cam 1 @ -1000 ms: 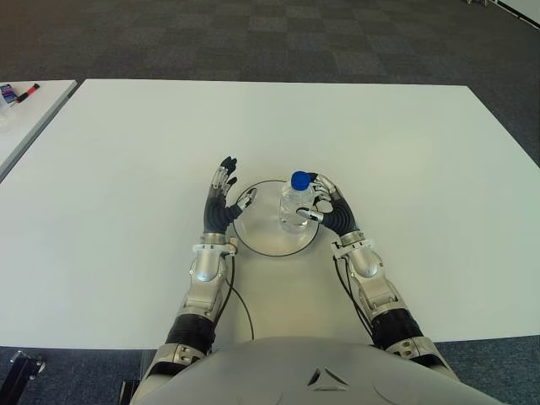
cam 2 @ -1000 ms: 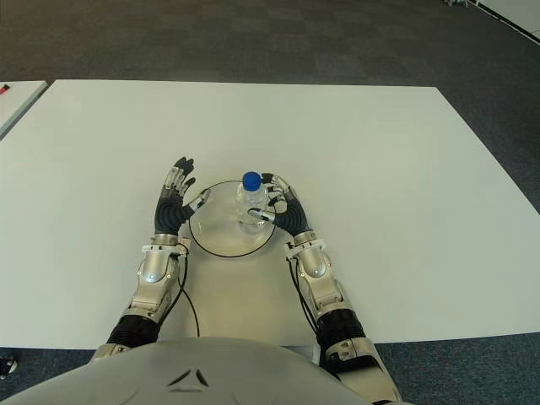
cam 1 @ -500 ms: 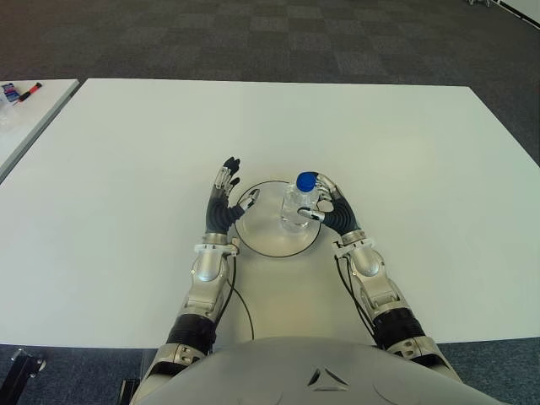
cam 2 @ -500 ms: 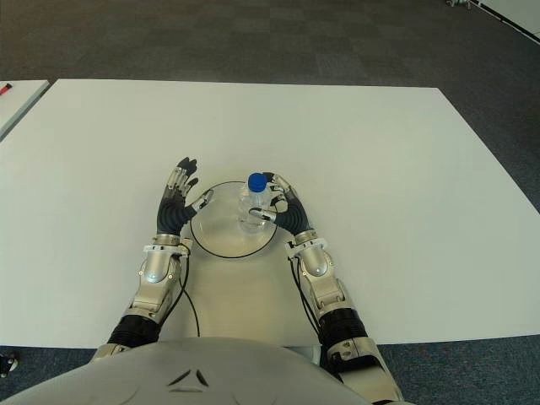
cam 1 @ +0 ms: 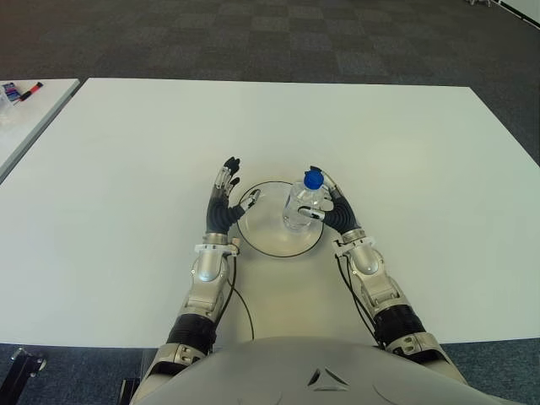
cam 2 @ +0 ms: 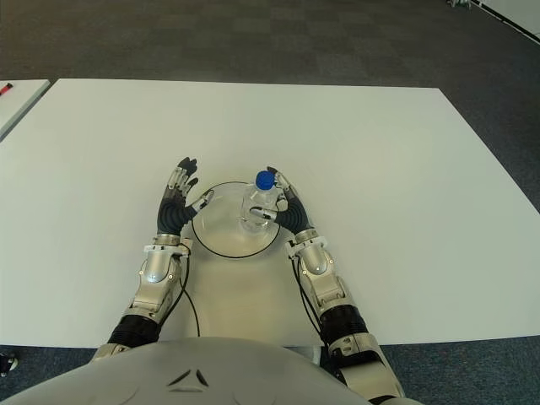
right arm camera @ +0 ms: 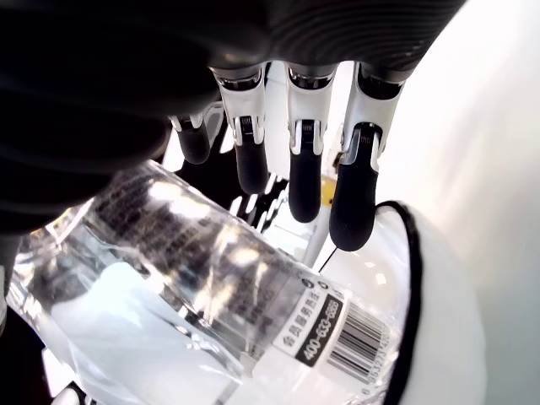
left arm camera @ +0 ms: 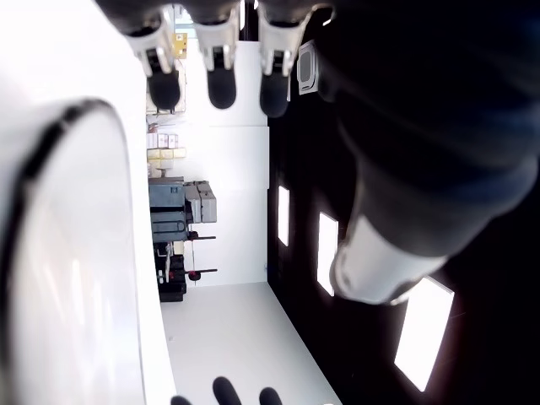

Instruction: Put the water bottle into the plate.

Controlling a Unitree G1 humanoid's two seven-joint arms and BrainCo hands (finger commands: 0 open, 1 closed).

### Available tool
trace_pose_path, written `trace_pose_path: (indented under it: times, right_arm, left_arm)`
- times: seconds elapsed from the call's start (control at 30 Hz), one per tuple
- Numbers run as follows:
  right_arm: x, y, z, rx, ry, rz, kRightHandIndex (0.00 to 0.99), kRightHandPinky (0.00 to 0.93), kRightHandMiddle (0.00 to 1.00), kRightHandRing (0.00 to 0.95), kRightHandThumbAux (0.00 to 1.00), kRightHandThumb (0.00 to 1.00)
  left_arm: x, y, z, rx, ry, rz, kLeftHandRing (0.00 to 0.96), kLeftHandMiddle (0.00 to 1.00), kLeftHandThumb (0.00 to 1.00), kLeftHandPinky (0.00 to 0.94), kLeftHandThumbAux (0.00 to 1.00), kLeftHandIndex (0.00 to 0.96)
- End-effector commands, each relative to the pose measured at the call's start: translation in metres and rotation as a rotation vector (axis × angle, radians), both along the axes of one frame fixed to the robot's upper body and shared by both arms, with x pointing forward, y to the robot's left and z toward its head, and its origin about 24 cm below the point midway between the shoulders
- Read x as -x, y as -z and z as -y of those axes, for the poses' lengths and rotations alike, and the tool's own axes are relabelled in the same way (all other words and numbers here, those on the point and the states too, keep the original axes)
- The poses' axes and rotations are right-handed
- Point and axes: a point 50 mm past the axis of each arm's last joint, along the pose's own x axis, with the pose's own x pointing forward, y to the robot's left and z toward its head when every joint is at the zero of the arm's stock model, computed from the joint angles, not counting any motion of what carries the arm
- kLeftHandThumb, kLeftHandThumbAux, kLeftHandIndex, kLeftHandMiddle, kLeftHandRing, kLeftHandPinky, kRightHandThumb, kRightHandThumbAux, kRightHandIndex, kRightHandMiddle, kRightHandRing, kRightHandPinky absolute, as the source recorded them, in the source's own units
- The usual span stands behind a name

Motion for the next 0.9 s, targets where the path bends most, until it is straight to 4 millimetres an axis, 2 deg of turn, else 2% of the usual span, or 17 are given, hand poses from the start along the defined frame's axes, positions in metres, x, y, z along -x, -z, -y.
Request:
trace_pose_path:
  times: [0.03, 0.4, 0.9]
  right_arm:
    - [0.0060, 0.0158, 0.0062, 0.060, 0.014, -0.070, 0.021, 0.268, 0.085, 0.133, 0.450, 0.569]
    - [0.0039, 0.0184, 0.0052, 0.079, 0.020, -0.073, 0.000, 0.200, 0.010, 0.050, 0.440, 0.565]
    - [0.0020, 0.0198, 0.0050, 0.077, 0.025, -0.062, 0.000, 0.113, 0.000, 0.000, 0.428, 0.545]
  left_arm:
    - [-0.0007, 0.0010, 0.0117, 0.039, 0.001, -0.013, 0.085, 0.100, 0.250, 0.099, 0.819, 0.058]
    - [-0.0007, 0.0021, 0.0112, 0.039, -0.004, -0.019, 0.077, 0.096, 0.244, 0.091, 0.815, 0.054]
    - [-0.0007, 0.0018, 0.0114, 0.037, -0.005, -0.016, 0.081, 0.098, 0.256, 0.095, 0.840, 0.057]
